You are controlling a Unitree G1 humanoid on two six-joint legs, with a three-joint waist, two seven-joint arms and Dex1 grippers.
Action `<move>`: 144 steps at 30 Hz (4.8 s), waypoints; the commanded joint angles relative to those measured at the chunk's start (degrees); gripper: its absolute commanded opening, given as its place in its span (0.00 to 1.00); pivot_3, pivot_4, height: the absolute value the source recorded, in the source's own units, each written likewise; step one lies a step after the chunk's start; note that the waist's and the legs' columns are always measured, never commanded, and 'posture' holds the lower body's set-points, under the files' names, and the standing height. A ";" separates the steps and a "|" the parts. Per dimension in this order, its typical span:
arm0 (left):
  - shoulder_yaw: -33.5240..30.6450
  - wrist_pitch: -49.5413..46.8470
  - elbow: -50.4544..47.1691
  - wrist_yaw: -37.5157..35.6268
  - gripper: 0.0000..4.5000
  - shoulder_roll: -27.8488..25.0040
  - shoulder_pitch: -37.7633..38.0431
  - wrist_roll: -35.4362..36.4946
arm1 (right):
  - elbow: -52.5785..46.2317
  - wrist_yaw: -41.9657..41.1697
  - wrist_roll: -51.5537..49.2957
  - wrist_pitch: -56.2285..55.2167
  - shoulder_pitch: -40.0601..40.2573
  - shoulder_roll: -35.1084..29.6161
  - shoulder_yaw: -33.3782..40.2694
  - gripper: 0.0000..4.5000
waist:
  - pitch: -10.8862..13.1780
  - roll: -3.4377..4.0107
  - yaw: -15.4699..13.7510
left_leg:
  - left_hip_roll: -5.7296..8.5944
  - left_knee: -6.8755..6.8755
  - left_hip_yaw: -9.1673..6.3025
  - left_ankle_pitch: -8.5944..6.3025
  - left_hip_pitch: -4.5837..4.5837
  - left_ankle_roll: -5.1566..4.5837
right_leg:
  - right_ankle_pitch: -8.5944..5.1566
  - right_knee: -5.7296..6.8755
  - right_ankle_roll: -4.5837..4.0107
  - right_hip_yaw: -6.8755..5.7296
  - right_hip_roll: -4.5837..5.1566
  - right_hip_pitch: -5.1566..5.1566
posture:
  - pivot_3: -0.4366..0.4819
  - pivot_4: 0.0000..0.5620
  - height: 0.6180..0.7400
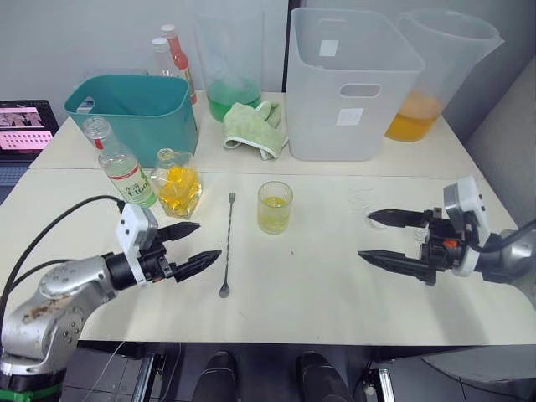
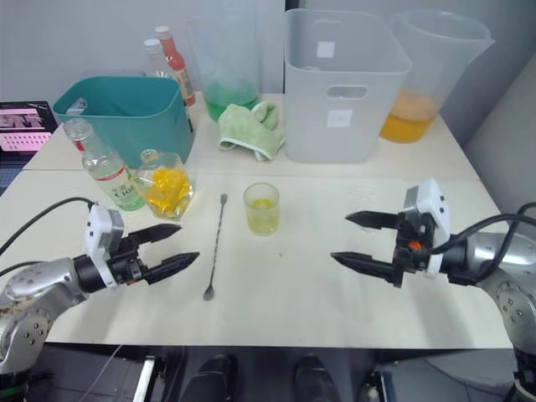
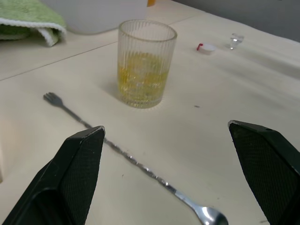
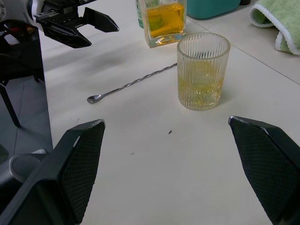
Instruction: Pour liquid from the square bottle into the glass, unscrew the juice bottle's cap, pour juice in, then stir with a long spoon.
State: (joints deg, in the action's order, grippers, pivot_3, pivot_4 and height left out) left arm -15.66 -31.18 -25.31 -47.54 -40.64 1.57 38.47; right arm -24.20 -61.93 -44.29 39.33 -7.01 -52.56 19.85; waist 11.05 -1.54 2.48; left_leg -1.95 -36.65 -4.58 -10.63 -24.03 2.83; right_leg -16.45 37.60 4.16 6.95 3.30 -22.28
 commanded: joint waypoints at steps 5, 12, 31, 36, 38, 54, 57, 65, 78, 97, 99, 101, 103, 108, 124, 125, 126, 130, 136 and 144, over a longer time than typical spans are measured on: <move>-5.26 7.56 0.09 1.76 0.99 3.57 8.35 -3.08 | 8.37 -4.10 5.84 -8.75 4.97 -2.61 6.14 1.00 | 0.00 0.00 0.00 | -0.01 -0.01 0.05 0.00 0.01 0.00 | 0.00 -0.06 0.00 0.04 0.00 0.00 | 0.48 0.27 1.00; -10.25 13.41 8.01 -1.53 0.99 2.11 10.22 -5.16 | 14.24 -6.01 8.68 -12.09 9.24 -3.03 8.41 1.00 | 0.00 0.00 0.00 | 0.00 -0.01 0.07 0.00 0.07 0.00 | -0.02 -0.06 0.02 0.05 0.00 0.03 | 0.48 0.27 1.00; -6.44 8.55 -7.62 12.64 0.99 11.16 16.28 -5.96 | 13.21 -10.90 5.40 -9.37 -8.30 -3.07 -3.51 1.00 | 0.00 0.00 0.15 | -0.05 -0.01 0.19 0.00 0.17 0.00 | -0.15 -0.06 0.26 0.16 0.01 0.08 | 0.48 0.27 1.00; -0.23 3.95 -14.97 22.41 0.99 17.07 17.23 -7.62 | 13.18 -12.14 5.35 -8.30 -15.53 -1.86 -8.29 1.00 | 0.00 -0.01 -0.14 | 0.00 -0.01 0.16 0.00 0.16 0.00 | -0.01 -0.06 0.05 0.16 0.03 0.10 | 0.48 0.27 1.00; 2.69 2.05 -16.75 25.99 0.99 18.80 16.47 -8.78 | 13.35 -12.34 5.46 -8.06 -17.87 -1.15 -9.90 1.00 | 0.00 -0.01 -0.05 | 0.00 -0.03 0.15 0.00 0.17 0.00 | -0.01 -0.05 0.05 0.16 0.02 0.10 | 0.48 0.27 1.00; 20.21 -14.63 -9.87 39.79 0.94 22.41 3.72 -21.86 | 10.59 -10.34 5.81 -6.70 -18.75 -0.56 -10.83 1.00 | -0.02 0.00 -0.06 | 0.04 -0.06 0.14 0.00 0.16 0.00 | 0.01 -0.03 0.07 0.16 0.02 0.12 | 0.48 0.27 1.00; 20.56 -16.18 -8.84 40.80 0.72 23.06 3.31 -22.82 | 10.09 -9.96 5.55 -6.11 -18.26 -0.57 -10.50 1.00 | -0.03 0.01 -0.07 | 0.04 -0.06 0.13 0.00 0.18 0.00 | 0.01 0.00 0.06 0.15 0.01 0.12 | 0.48 0.27 1.00; 15.94 -17.70 -8.39 42.59 0.15 22.47 3.04 -24.80 | 10.54 -10.45 5.37 -5.14 -18.15 -0.86 -11.02 1.00 | -0.04 0.04 0.13 | 0.03 -0.06 0.13 0.00 0.21 0.00 | 0.01 -0.01 0.07 0.15 0.01 0.14 | 0.48 0.27 1.00; 4.60 -8.44 -4.60 31.31 0.00 12.49 7.01 -22.52 | 10.51 -10.04 6.32 -5.41 -17.47 0.38 -11.44 1.00 | -0.06 0.08 1.37 | 0.00 -0.02 0.15 0.00 0.27 0.00 | -0.01 0.02 0.08 0.17 -0.02 0.11 | 0.48 0.27 1.00; 12.06 -27.76 -11.38 44.49 1.00 29.12 -6.67 -16.94 | 9.33 -7.88 6.65 -6.70 -14.36 0.87 -10.21 1.00 | -0.05 0.05 0.04 | 0.06 -0.06 0.11 0.00 0.16 0.00 | 0.03 -0.01 0.11 0.16 0.00 0.11 | 0.48 0.27 1.00; 13.62 -28.52 -11.93 45.40 1.00 29.84 -7.26 -17.55 | 9.48 -8.24 6.92 -7.10 -13.65 0.34 -9.84 1.00 | -0.05 0.05 0.00 | 0.05 -0.06 0.10 0.00 0.17 0.00 | 0.03 -0.01 0.11 0.16 0.00 0.13 | 0.48 0.27 1.00; 16.11 -29.85 -11.88 46.40 1.00 28.63 -7.98 -19.63 | 9.10 -8.02 6.85 -7.11 -13.27 0.13 -9.49 1.00 | -0.05 0.05 -0.02 | 0.06 -0.06 0.10 0.00 0.17 0.00 | 0.03 -0.01 0.11 0.16 0.00 0.13 | 0.48 0.27 1.00; 19.08 -34.70 -11.73 47.87 1.00 26.68 -9.50 -21.67 | 8.51 -7.62 6.73 -7.11 -12.96 -0.02 -9.26 1.00 | -0.05 0.05 -0.01 | 0.07 -0.07 0.10 0.00 0.17 0.00 | 0.03 -0.01 0.11 0.16 0.00 0.13 | 0.48 0.27 1.00; 25.51 -46.28 -12.10 50.33 1.00 22.40 -13.09 -25.29 | 7.17 -6.89 6.22 -6.59 -12.48 -0.36 -8.64 1.00 | -0.05 0.05 0.02 | 0.07 -0.08 0.10 0.01 0.19 0.01 | 0.00 0.00 0.16 0.16 0.00 0.14 | 0.48 0.27 1.00; 17.82 -52.25 -9.98 51.58 0.01 28.50 -12.88 -28.10 | 6.50 -5.26 6.39 -6.44 -12.55 -0.25 -8.82 1.00 | -0.12 0.09 0.46 | 0.05 -0.08 0.10 0.01 0.32 0.01 | -0.05 0.03 0.24 0.17 -0.02 0.21 | 0.48 0.27 1.00; 17.95 -52.34 -10.03 51.55 0.01 27.75 -12.70 -28.38 | 6.65 -5.19 6.52 -6.60 -12.65 -0.19 -8.94 1.00 | -0.13 0.09 0.46 | 0.05 -0.08 0.10 0.01 0.32 0.01 | -0.05 0.02 0.24 0.17 -0.02 0.22 | 0.48 0.27 1.00; 17.74 -52.21 -10.12 51.41 0.01 27.30 -12.50 -28.51 | 6.81 -5.17 6.67 -6.80 -12.68 -0.16 -8.99 1.00 | -0.13 0.09 0.51 | 0.05 -0.08 0.10 0.01 0.32 0.01 | -0.05 0.02 0.25 0.17 -0.02 0.22 | 0.48 0.27 1.00; 14.59 -50.25 -9.88 49.79 0.01 25.52 -12.30 -28.23 | 7.39 -5.41 7.19 -7.25 -12.52 -0.39 -9.04 1.00 | -0.14 0.11 0.81 | 0.04 -0.08 0.10 0.01 0.33 0.01 | -0.05 0.03 0.25 0.17 -0.02 0.22 | 0.48 0.27 1.00; 13.14 -45.83 -9.60 45.96 0.01 20.04 -12.98 -27.95 | 7.63 -5.35 7.49 -7.29 -12.80 -0.14 -9.31 1.00 | -0.14 0.11 1.48 | 0.02 -0.07 0.10 0.01 0.34 0.01 | -0.10 0.06 0.33 0.17 -0.05 0.20 | 0.48 0.27 1.00; 3.84 -35.16 -10.93 23.78 0.01 5.94 -10.36 -16.28 | 7.70 -5.34 7.45 -7.26 -13.07 0.39 -9.76 1.00 | -0.08 0.03 1.14 | 0.06 -0.04 0.12 0.01 0.15 0.01 | -0.08 -0.01 0.28 0.17 0.03 0.05 | 0.48 0.27 1.00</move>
State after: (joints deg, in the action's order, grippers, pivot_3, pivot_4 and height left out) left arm -11.24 -68.37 -35.08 -20.70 -33.81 -9.74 20.62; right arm -15.77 -67.29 -36.65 33.10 -19.42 -51.80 9.24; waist 10.98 -1.51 3.62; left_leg -1.89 -36.69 -4.47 -10.62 -23.91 2.85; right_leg -16.53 37.51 4.44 7.12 3.34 -22.22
